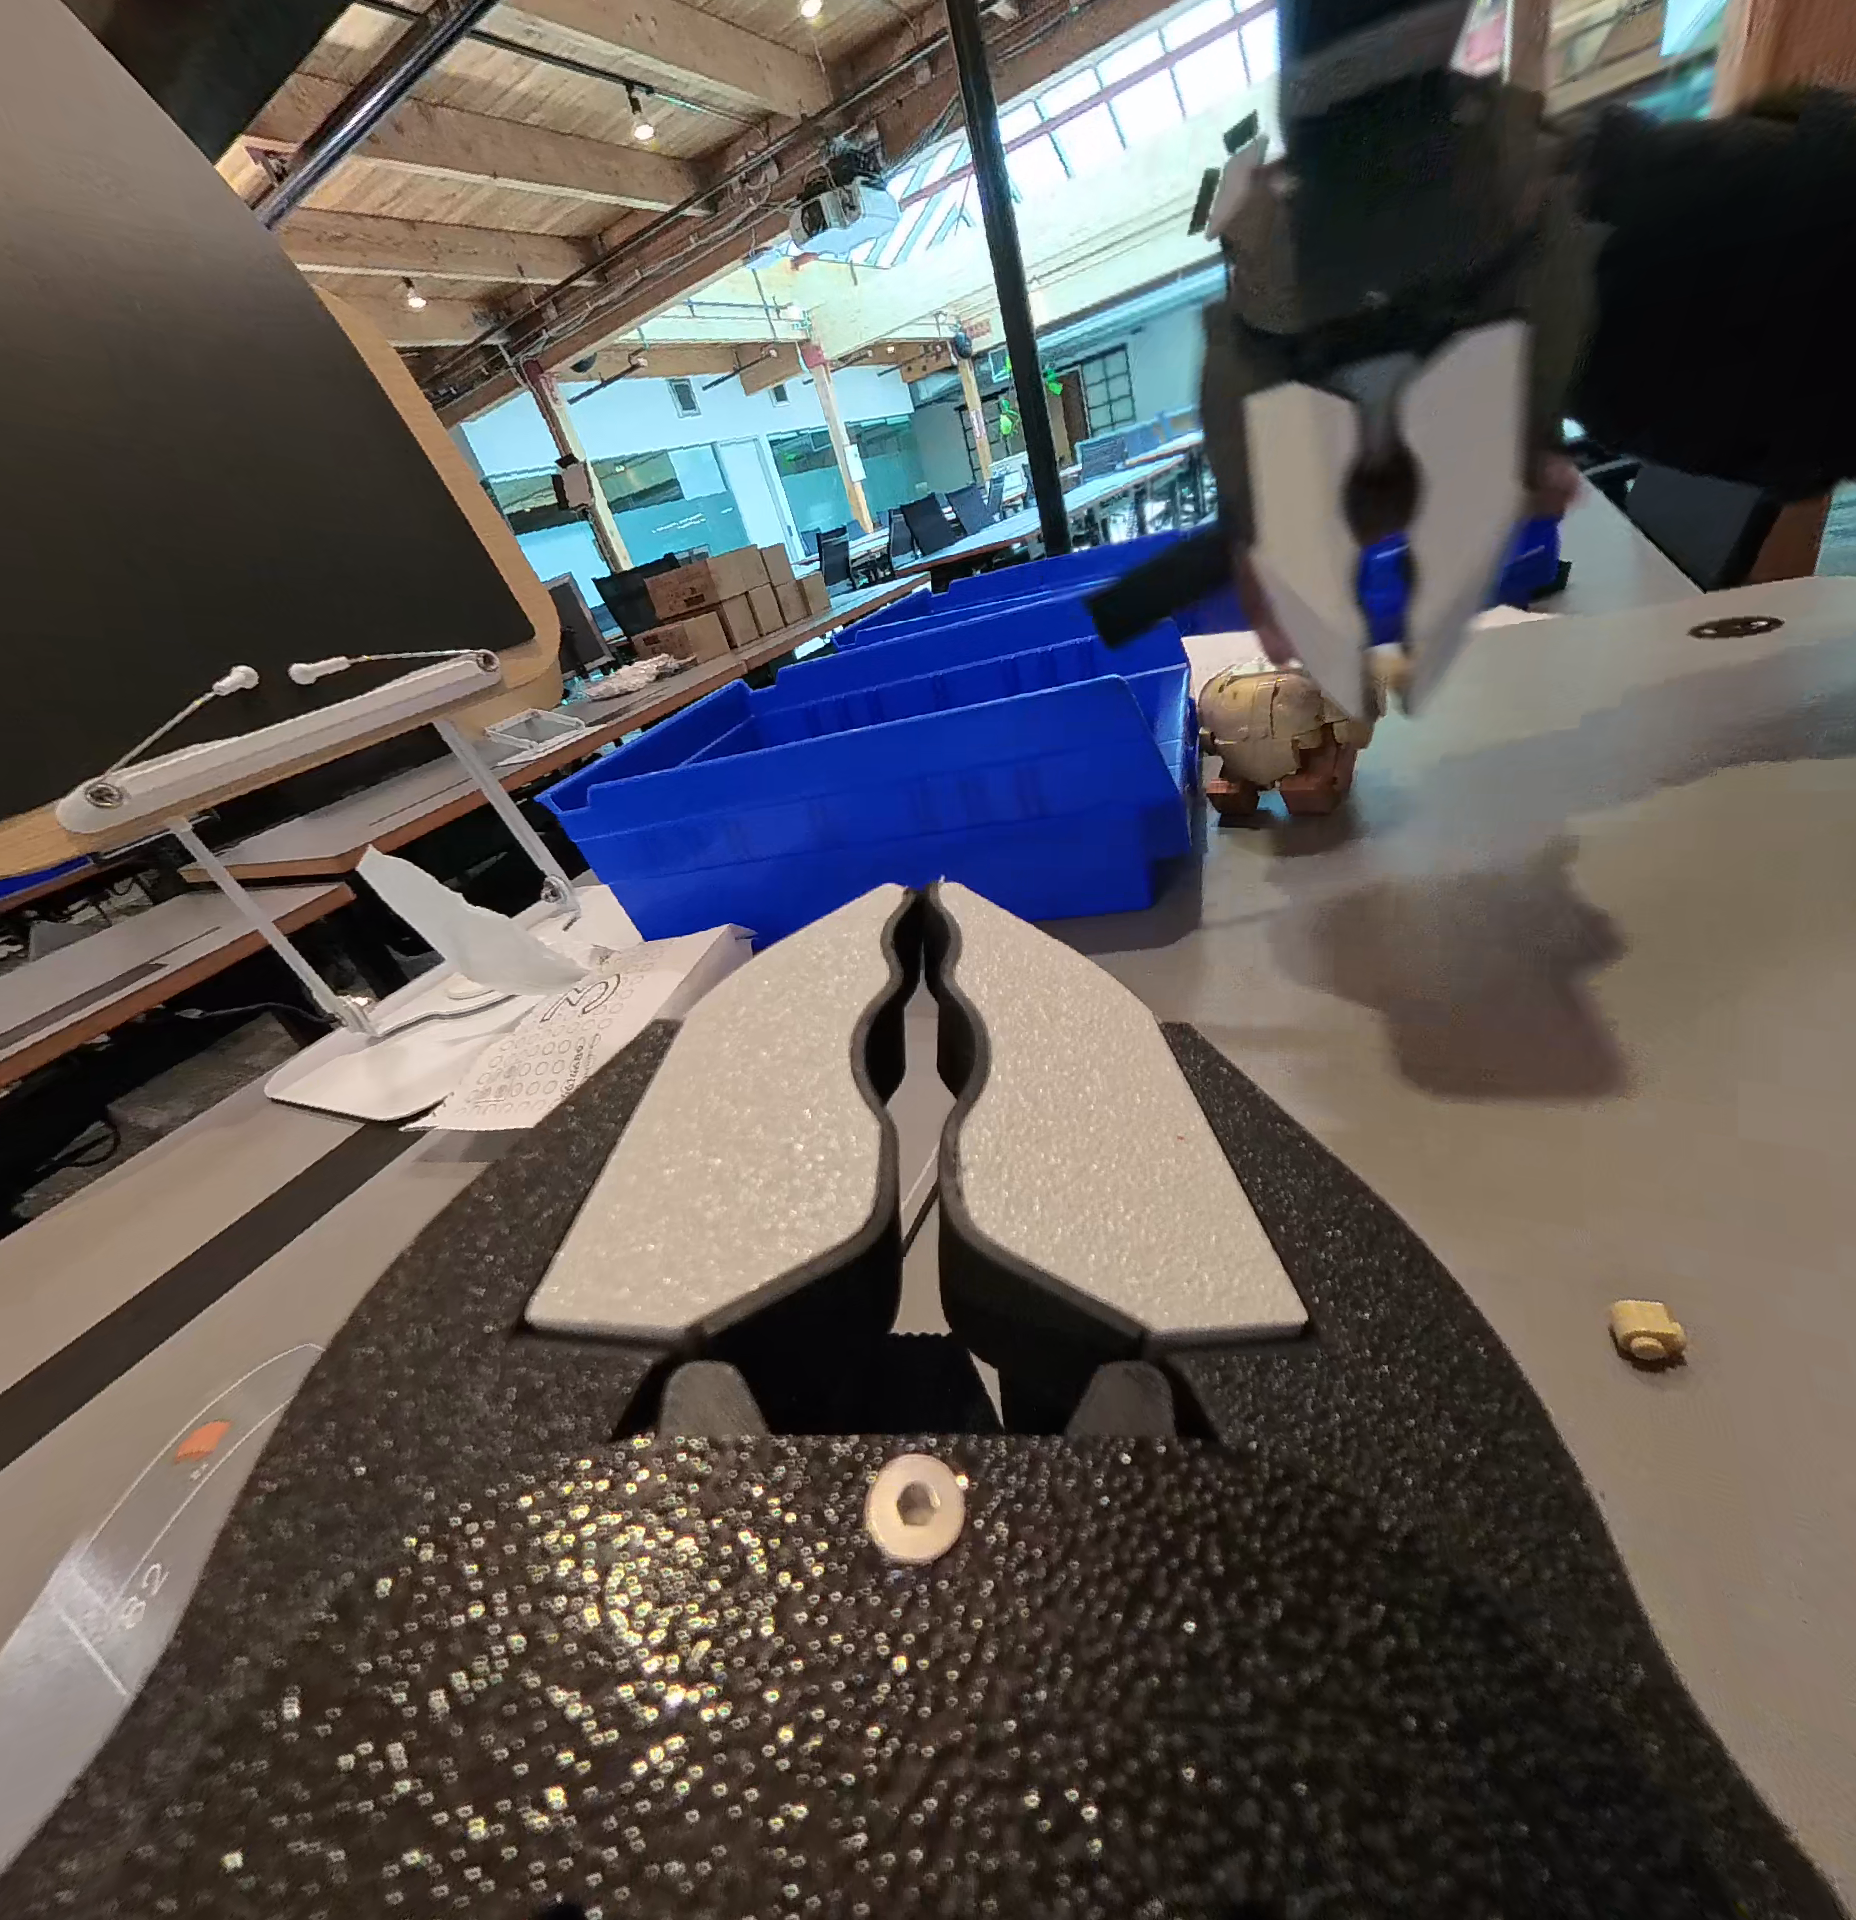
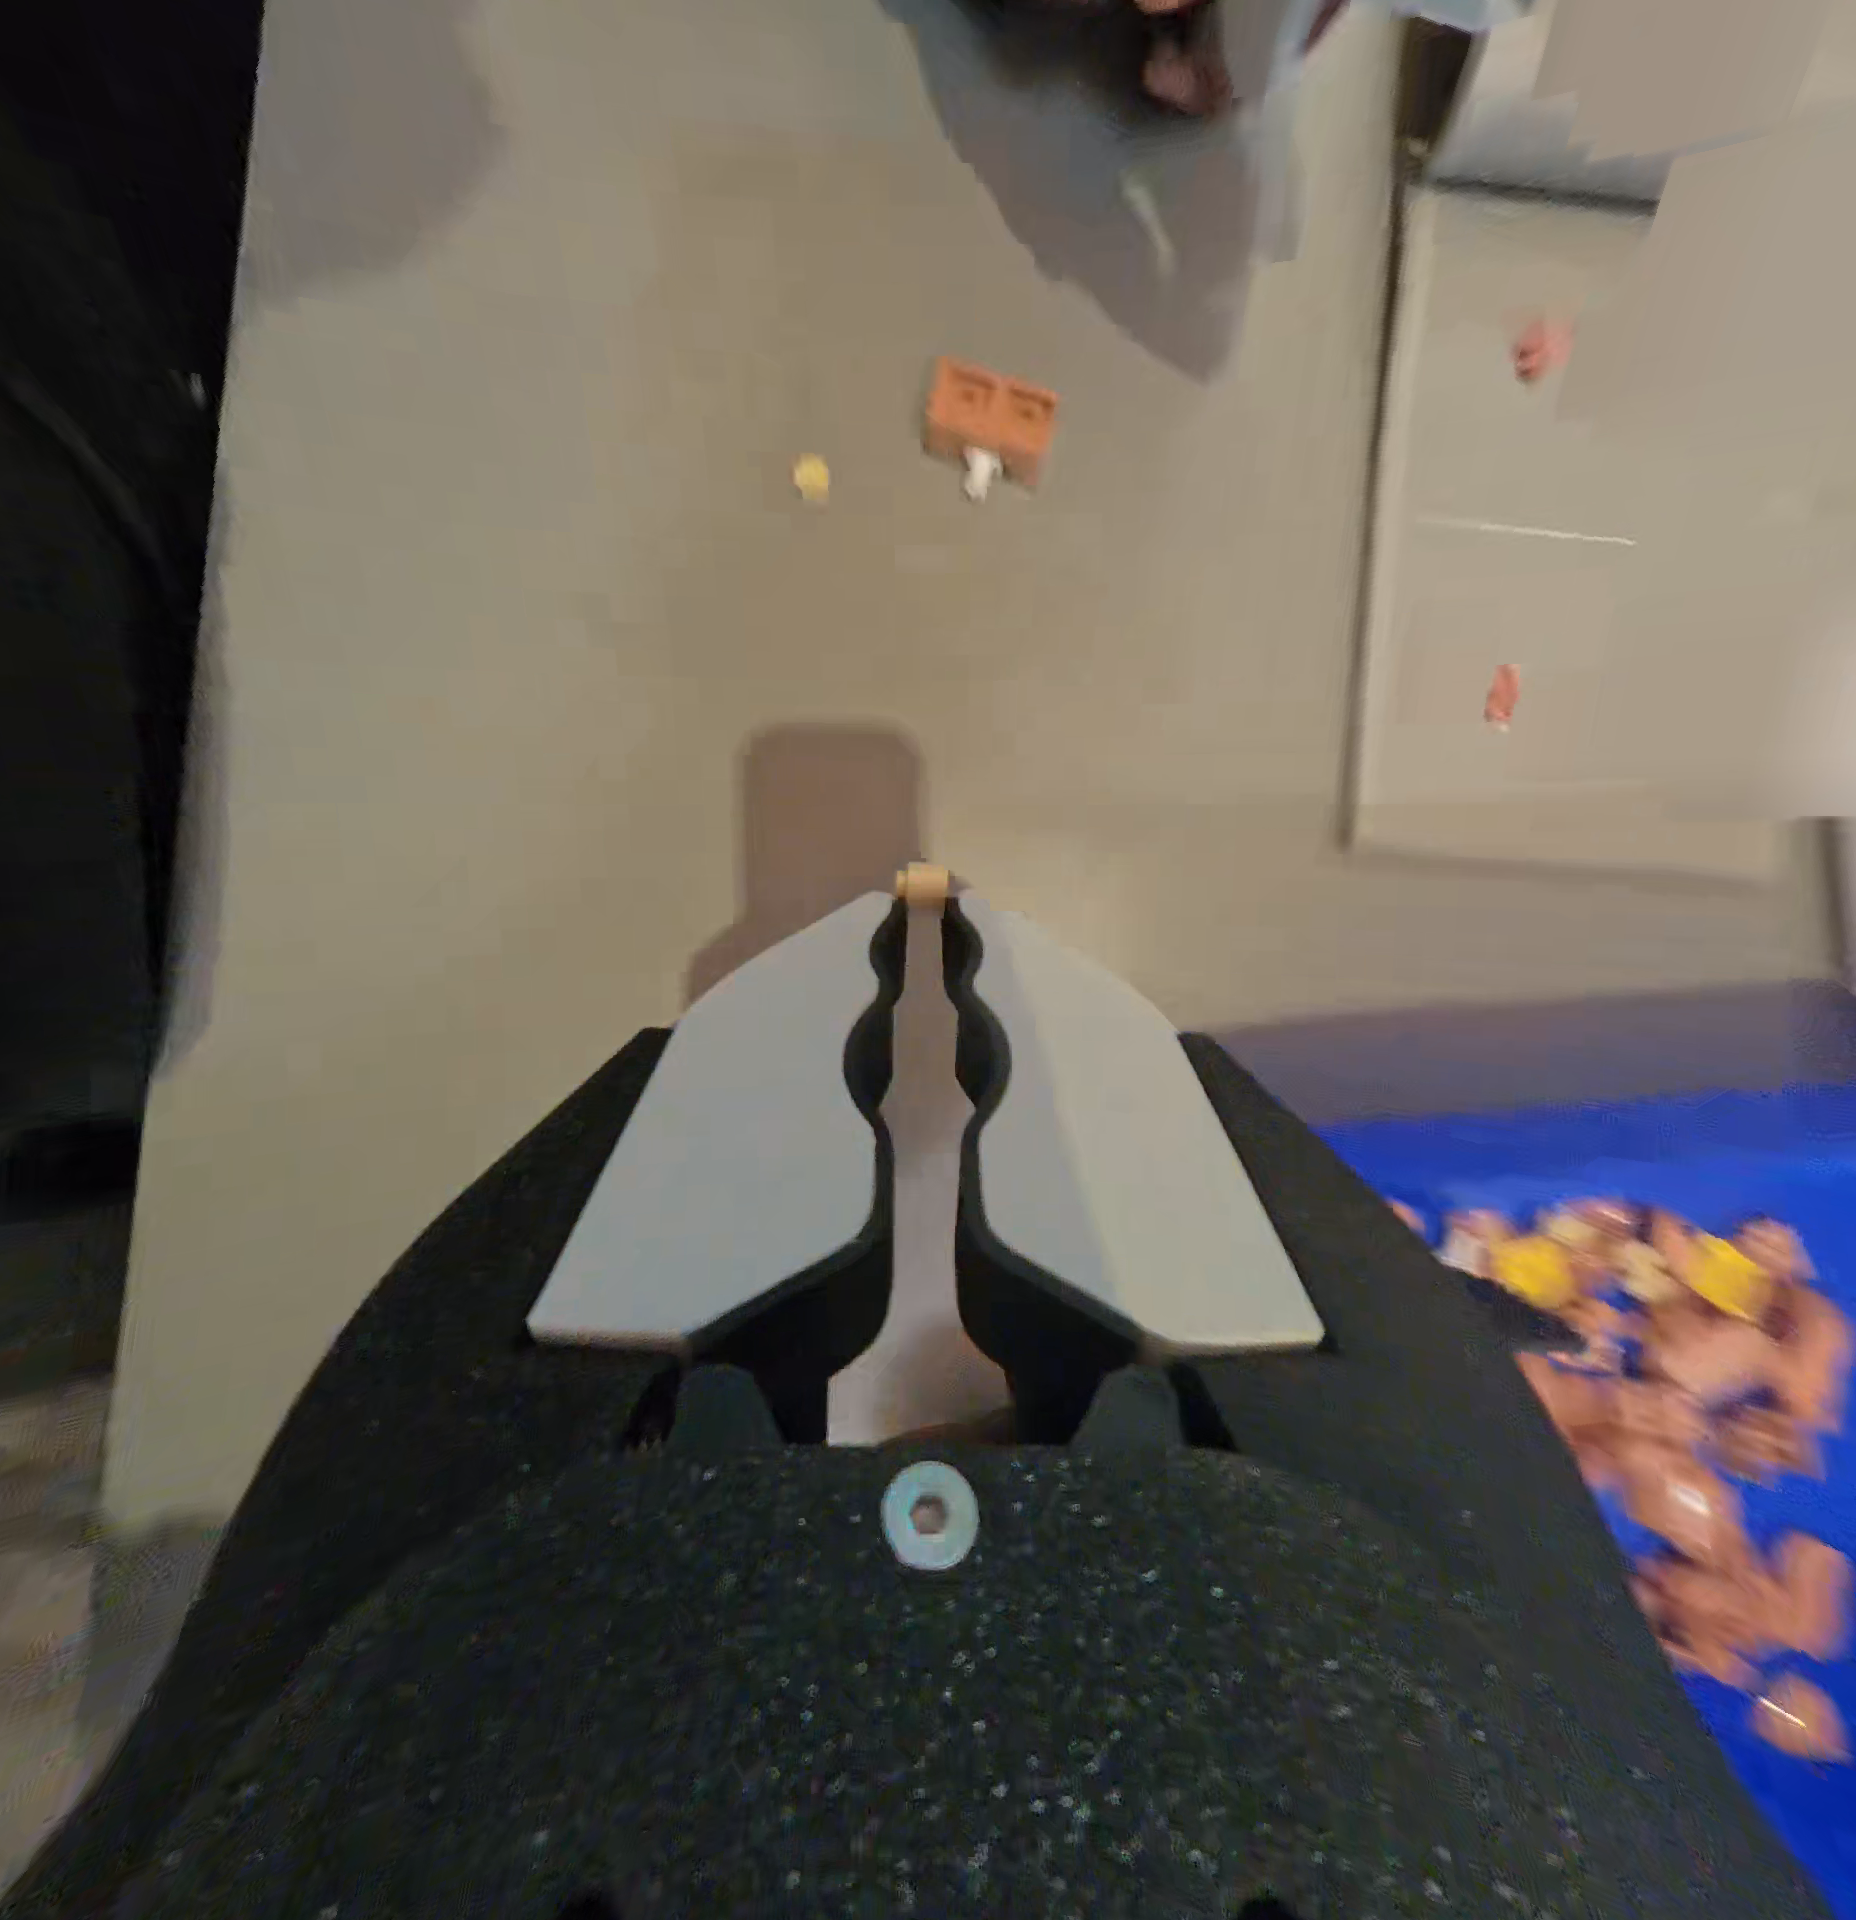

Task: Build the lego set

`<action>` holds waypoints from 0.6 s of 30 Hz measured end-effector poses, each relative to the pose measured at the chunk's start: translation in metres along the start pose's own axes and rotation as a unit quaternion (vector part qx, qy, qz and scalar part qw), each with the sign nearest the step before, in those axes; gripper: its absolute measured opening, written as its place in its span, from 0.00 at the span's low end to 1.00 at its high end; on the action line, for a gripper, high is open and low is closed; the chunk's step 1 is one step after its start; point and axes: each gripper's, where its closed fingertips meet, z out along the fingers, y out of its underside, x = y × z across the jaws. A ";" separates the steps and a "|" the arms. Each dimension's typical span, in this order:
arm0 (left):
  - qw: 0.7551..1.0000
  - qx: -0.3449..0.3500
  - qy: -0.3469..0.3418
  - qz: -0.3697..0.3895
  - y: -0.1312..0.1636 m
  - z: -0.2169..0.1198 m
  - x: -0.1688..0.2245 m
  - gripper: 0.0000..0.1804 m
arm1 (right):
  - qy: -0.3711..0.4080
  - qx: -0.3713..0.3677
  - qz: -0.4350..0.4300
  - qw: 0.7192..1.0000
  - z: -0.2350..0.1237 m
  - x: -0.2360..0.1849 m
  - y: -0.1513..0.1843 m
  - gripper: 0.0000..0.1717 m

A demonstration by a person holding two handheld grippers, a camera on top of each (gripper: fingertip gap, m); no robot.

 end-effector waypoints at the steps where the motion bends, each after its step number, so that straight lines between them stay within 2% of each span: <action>1: 1.000 -0.001 -0.002 0.001 0.000 0.000 0.000 0.00 | 0.007 0.015 0.018 1.000 0.017 -0.011 -0.006 0.04; 4: 1.000 -0.003 -0.011 0.004 0.001 0.000 -0.002 0.00 | 0.024 0.037 0.068 0.997 0.062 -0.034 -0.014 0.03; 6: 1.000 -0.004 -0.018 0.006 0.001 0.000 -0.003 0.00 | 0.058 0.013 0.082 0.995 0.084 -0.036 -0.007 0.04; 9: 1.000 -0.007 -0.029 0.008 0.002 -0.001 -0.006 0.00 | 0.067 0.016 0.091 0.993 0.090 -0.038 -0.001 0.05; 13: 0.999 -0.010 -0.043 0.006 0.002 -0.002 -0.011 0.00 | 0.082 0.031 0.092 0.992 0.059 -0.029 0.006 0.17; 15: 0.999 -0.011 -0.048 0.006 0.003 -0.002 -0.013 0.00 | 0.099 0.052 0.097 0.989 0.026 -0.015 0.009 0.16; 18: 0.998 -0.013 -0.054 0.007 0.004 -0.002 -0.014 0.00 | 0.148 0.082 0.105 0.980 -0.034 0.026 0.022 0.10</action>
